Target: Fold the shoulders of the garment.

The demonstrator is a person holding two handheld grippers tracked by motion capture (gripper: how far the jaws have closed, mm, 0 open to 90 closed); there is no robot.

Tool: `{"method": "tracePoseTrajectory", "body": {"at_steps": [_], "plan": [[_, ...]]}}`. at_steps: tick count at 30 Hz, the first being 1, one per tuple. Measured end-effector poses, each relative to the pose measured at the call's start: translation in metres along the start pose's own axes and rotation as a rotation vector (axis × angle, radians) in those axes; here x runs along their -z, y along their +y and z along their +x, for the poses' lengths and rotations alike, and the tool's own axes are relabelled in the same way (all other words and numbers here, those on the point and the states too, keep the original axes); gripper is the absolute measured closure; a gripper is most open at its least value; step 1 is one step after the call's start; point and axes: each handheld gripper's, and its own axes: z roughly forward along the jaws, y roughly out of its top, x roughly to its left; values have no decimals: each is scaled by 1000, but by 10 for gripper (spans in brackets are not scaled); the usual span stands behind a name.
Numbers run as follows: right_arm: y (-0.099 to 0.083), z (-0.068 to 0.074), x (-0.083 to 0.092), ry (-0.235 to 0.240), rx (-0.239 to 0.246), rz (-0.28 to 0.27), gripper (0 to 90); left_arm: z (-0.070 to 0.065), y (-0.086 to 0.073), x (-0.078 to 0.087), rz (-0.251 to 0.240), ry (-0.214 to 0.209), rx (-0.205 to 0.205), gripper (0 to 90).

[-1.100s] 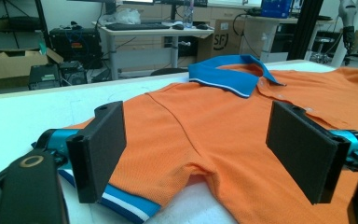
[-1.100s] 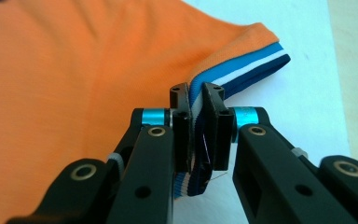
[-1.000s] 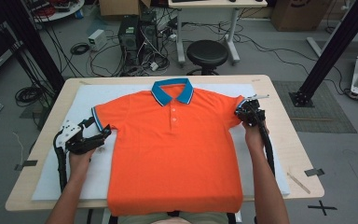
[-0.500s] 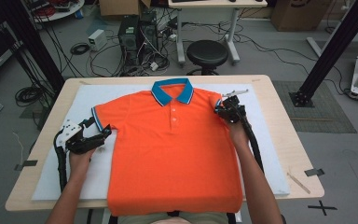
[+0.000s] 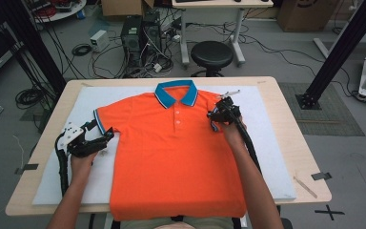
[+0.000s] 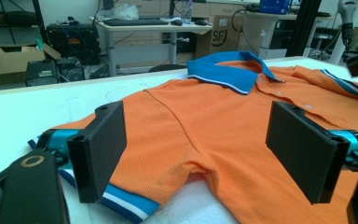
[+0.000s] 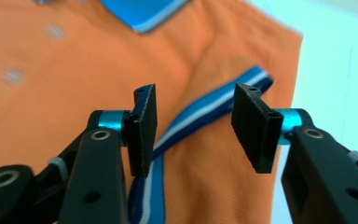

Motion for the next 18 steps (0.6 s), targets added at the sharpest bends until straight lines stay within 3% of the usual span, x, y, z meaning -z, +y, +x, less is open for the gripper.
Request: {"method": "tracePoseTrajectory", "body": {"at_steps": [1, 2, 4, 5, 6, 7, 9, 10, 11, 15, 16, 17, 18], "plan": [[-2, 1, -9, -44, -5, 35, 487, 0, 0, 0, 0, -1, 0, 203], [-4, 0, -13, -51, -15, 44, 489, 0, 0, 0, 0, -1, -1, 204], [-5, -1, -18, -20, -42, 48, 594, 0, 0, 0, -1, -1, 0, 204], [-5, -1, -18, -20, -42, 48, 594, 0, 0, 0, 0, -1, 0, 204], [-5, -2, -20, 21, -47, 43, 730, 0, 0, 0, 0, -2, 1, 203], [-5, -1, -20, 37, -43, 43, 800, 0, 0, 0, 2, -4, 2, 203], [-5, -1, -21, 54, -45, 39, 847, 0, 0, 0, 2, -4, 1, 203], [-4, -1, -21, 63, -24, 30, 869, 0, 0, 0, 2, -4, -1, 204], [-4, -1, -21, 63, -24, 30, 869, 0, 0, 0, 2, -4, -1, 204], [-1, 3, -15, 97, -8, -57, 868, 0, 0, 0, 4, -5, 0, 203], [0, 4, -13, 127, -5, -89, 859, 0, 0, 0, 4, -5, -1, 203], [0, 4, -13, 127, -5, -89, 859, 0, 0, 0, 4, -5, -1, 203], [2, 7, -11, 153, -10, -126, 687, 0, 0, 0, 4, -5, 0, 203]]}}
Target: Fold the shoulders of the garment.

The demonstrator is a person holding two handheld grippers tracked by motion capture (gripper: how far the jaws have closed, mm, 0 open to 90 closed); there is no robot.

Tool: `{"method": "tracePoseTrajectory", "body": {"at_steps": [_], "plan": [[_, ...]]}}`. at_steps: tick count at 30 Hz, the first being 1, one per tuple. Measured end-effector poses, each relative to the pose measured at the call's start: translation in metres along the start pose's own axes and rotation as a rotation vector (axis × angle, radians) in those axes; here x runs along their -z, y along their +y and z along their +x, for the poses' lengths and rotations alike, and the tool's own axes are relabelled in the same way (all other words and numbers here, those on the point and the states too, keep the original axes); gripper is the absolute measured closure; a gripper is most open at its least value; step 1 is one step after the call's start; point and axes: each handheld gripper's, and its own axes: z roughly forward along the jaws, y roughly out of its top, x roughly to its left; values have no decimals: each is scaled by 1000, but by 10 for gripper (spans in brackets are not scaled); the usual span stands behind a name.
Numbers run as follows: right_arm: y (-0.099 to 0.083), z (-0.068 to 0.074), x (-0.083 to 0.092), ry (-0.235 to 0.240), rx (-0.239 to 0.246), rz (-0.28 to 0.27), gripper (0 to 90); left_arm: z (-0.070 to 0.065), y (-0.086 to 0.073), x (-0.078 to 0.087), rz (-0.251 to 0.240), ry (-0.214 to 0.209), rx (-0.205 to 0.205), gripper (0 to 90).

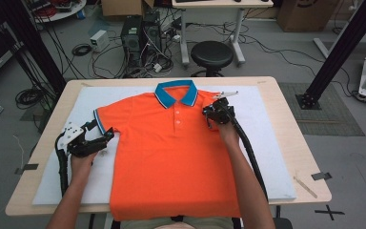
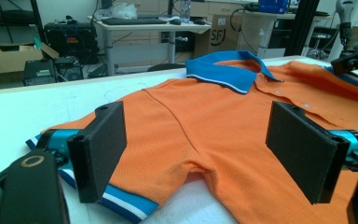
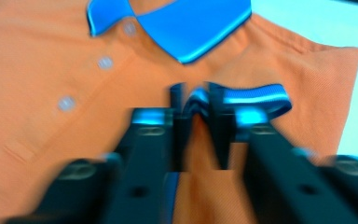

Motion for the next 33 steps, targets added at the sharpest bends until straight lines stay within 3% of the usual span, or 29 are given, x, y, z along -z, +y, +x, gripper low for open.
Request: {"method": "tracePoseTrajectory", "body": {"at_steps": [1, 4, 7, 8, 10, 13, 15, 17, 19, 20, 23, 28, 30, 31, 32, 33], "plan": [[1, 1, 0, -5, -18, -13, 614, 0, 0, 0, 0, 0, 0, 204], [1, -1, 1, -85, -25, 14, 583, 0, 0, 0, 0, -1, 0, 203], [-1, -3, 0, -66, -56, 33, 559, 0, 0, 0, 0, 0, -1, 203], [-2, -3, -3, -72, -75, 66, 514, 0, 0, 0, 1, 0, -4, 203], [-4, -3, -7, -110, -121, 83, 461, 0, 0, 0, 2, 0, -4, 203], [-6, -7, -12, -91, -191, 80, 462, 0, 0, 0, 3, -1, -5, 204], [-6, -8, -16, -44, -222, 87, 538, 0, 0, 0, 3, -3, -4, 203], [-5, -7, -18, -8, -213, 74, 662, 0, 0, 0, 4, -3, -4, 203], [-4, -6, -18, -1, -198, 62, 664, 0, 0, 0, 4, -3, -3, 203], [-3, -3, -19, 38, -157, 41, 673, 0, 0, 0, 3, -4, -2, 203], [-2, 1, -20, 102, -96, 30, 639, 0, 0, 0, 5, -6, -3, 203], [2, 5, -11, 60, -42, -4, 627, 0, 0, 0, 6, -7, -6, 204], [4, 6, -8, -19, -4, -1, 654, 0, 0, 0, 7, -5, -9, 203], [4, 6, -8, -19, -4, -1, 654, 0, 0, 0, 7, -5, -9, 204], [4, 5, -6, -123, -35, -8, 736, 0, 0, 0, 7, -6, -10, 204], [4, 4, -6, -155, -52, -15, 787, -1, 0, -1, 6, -7, -10, 203]]}}
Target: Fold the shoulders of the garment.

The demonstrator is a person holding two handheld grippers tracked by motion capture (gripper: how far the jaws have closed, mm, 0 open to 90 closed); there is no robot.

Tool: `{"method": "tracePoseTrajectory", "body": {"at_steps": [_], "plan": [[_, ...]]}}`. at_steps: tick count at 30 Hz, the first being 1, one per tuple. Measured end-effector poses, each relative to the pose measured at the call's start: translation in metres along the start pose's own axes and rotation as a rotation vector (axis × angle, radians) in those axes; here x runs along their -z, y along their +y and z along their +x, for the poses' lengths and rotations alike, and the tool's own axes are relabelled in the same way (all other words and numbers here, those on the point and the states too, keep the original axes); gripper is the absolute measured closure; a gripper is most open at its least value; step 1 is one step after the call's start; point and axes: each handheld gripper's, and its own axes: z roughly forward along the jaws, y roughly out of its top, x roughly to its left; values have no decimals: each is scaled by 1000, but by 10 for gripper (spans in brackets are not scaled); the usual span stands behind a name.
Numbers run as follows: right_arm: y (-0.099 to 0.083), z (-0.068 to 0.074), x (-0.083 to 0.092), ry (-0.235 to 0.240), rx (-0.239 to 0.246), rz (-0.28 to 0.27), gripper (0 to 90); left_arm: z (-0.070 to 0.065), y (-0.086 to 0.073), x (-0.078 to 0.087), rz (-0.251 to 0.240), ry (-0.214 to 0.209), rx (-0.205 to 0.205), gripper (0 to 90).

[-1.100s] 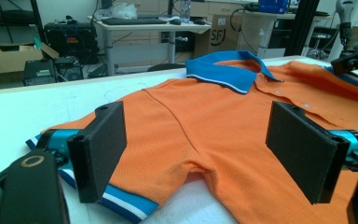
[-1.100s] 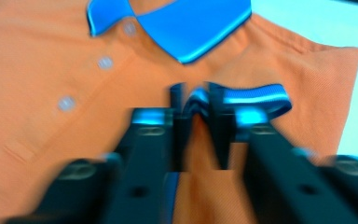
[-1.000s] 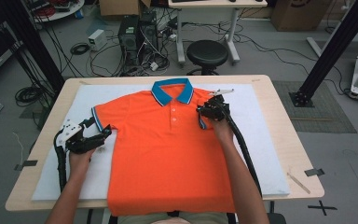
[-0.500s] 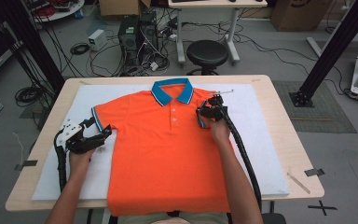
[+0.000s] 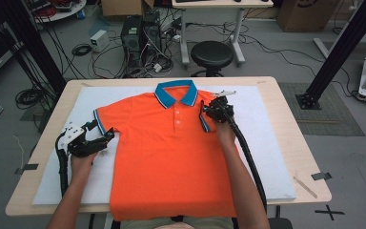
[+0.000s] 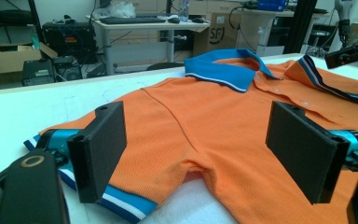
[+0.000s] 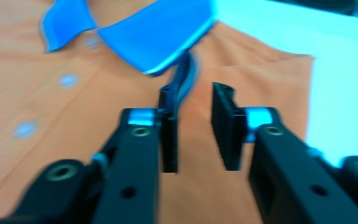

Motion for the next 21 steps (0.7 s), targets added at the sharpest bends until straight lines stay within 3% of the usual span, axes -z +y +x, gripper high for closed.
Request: {"method": "tracePoseTrajectory", "body": {"at_steps": [2, 4, 6, 8, 9, 10, 12, 14, 17, 18, 21], "plan": [[1, 2, -3, -86, 36, 13, 843, 0, 0, 0, 2, 2, 0, 203], [1, 4, -6, -105, 63, 33, 843, 0, 0, 0, 1, 2, 3, 203], [1, 12, -19, -87, 112, 82, 828, 1, 0, 0, 1, 1, 8, 203], [0, 17, -26, -36, 111, 96, 811, 1, 0, 0, 1, 0, 8, 203], [0, 17, -26, -36, 111, 96, 811, 1, 0, 0, 1, 0, 8, 203], [-1, 21, -31, 50, 121, 107, 774, 1, 0, 0, 1, -2, 10, 203], [-1, 24, -33, 76, 139, 111, 728, 1, 0, 0, 0, -1, 9, 203], [1, 18, -27, 113, 86, 91, 726, 1, 0, 0, 0, -3, 9, 204], [3, 10, -17, 116, 38, 57, 705, 1, 0, 0, -2, -2, 9, 204], [3, 3, -5, 95, 34, 21, 706, 1, 0, 1, -5, -2, 10, 204], [-3, -10, 15, 36, 47, -2, 705, 1, 0, 1, -6, 8, 18, 203]]}}
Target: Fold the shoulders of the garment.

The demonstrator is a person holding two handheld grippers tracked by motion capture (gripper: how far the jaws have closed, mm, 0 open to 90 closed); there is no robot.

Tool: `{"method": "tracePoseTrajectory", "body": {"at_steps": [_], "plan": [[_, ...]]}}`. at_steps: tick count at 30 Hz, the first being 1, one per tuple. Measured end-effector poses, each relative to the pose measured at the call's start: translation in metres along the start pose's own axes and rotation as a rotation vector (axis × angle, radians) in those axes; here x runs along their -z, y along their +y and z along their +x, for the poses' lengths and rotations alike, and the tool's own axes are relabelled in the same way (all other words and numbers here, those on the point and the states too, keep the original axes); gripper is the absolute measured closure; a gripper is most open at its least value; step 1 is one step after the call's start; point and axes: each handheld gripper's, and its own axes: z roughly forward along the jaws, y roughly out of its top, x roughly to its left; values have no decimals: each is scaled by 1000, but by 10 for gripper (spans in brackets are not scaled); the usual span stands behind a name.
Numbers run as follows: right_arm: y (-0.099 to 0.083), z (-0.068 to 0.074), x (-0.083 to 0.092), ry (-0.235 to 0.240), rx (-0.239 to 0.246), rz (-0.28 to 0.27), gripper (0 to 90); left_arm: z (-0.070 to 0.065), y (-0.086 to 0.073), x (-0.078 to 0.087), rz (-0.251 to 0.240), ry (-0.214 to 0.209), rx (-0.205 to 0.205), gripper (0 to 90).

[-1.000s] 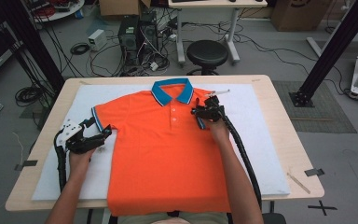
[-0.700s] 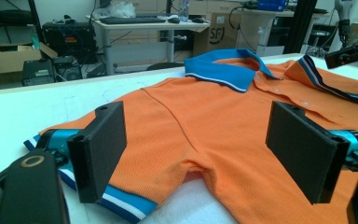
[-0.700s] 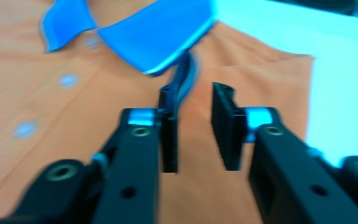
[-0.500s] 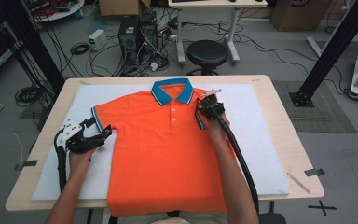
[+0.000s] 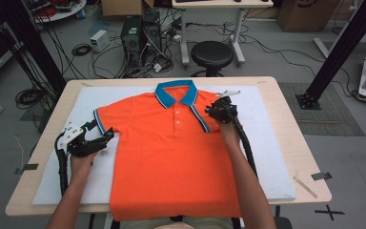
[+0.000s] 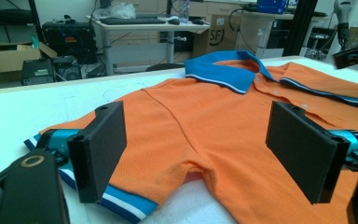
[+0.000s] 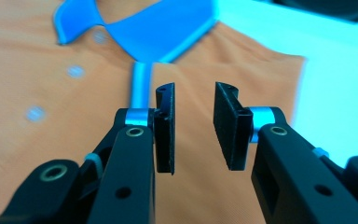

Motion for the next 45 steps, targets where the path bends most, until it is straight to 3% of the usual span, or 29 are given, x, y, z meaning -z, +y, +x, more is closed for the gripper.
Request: {"method": "tracePoseTrajectory", "body": {"at_steps": [1, 3, 6, 7, 8, 10, 13, 14, 16, 17, 18, 21, 23, 24, 25, 26, 27, 29, 30, 34, 35, 37, 38, 42, 43, 45], "plan": [[-4, -4, 6, -20, 11, -4, 703, 0, 0, 0, -1, 1, 5, 204], [-12, -11, 18, -30, 19, -1, 600, 3, 1, 0, 8, 5, 28, 203], [-26, -22, 32, 12, 2, -19, 406, 8, 2, 1, 23, 14, 48, 203], [-26, -22, 32, 12, 2, -19, 406, 8, 2, 1, 23, 14, 48, 203], [-36, -26, 40, 26, 4, -35, 288, 10, 3, 1, 26, 15, 46, 202], [-45, -29, 48, 17, -5, -46, 220, 17, 7, 3, 33, 17, 62, 200], [-53, -33, 55, 18, -6, -39, 238, 21, 10, 3, 37, 29, 71, 196], [-59, -35, 59, -6, 32, -10, 475, 26, 13, 2, 58, 35, 69, 196], [-62, -37, 57, -3, 16, 27, 557, 29, 17, 1, 78, 48, 70, 196], [-62, -37, 57, -3, 16, 27, 557, 29, 17, 1, 78, 48, 70, 196], [-61, -37, 54, -8, -17, 5, 630, 33, 21, -1, 93, 58, 72, 196], [-58, -36, 49, -7, -39, -23, 637, 36, 23, -4, 105, 67, 81, 196], [-55, -34, 39, 10, -42, 8, 636, 40, 25, -8, 129, 73, 80, 196], [-55, -31, 30, 7, -10, 50, 647, 43, 27, -12, 146, 77, 77, 196], [-55, -31, 30, 7, -10, 50, 647, 43, 27, -12, 146, 77, 77, 196], [-57, -29, 24, -34, 16, 100, 677, 44, 29, -13, 153, 79, 78, 196], [-59, -31, 23, -42, 10, 118, 683, 45, 30, -14, 147, 88, 80, 196], [-59, -33, 23, -37, -3, 114, 692, 46, 31, -15, 164, 90, 89, 196], [-59, -35, 25, -68, 2, 125, 712, 48, 33, -16, 169, 99, 92, 196], [-59, -38, 28, -67, -6, 126, 698, 49, 38, -18, 180, 102, 91, 196], [-59, -41, 31, -49, -29, 99, 589, 49, 40, -20, 185, 104, 86, 196], [-59, -43, 34, -30, -47, 68, 539, 49, 40, -22, 183, 112, 79, 196], [-57, -44, 43, -15, -67, 17, 448, 51, 37, -24, 206, 123, 86, 196], [-54, -39, 62, 0, -30, -54, 330, 59, 30, -27, 262, 164, 111, 196], [-54, -39, 62, 0, -30, -54, 330, 59, 30, -27, 262, 164, 111, 196], [-58, -34, 73, 9, 14, -71, 315, 62, 25, -31, 312, 194, 122, 198]]}}
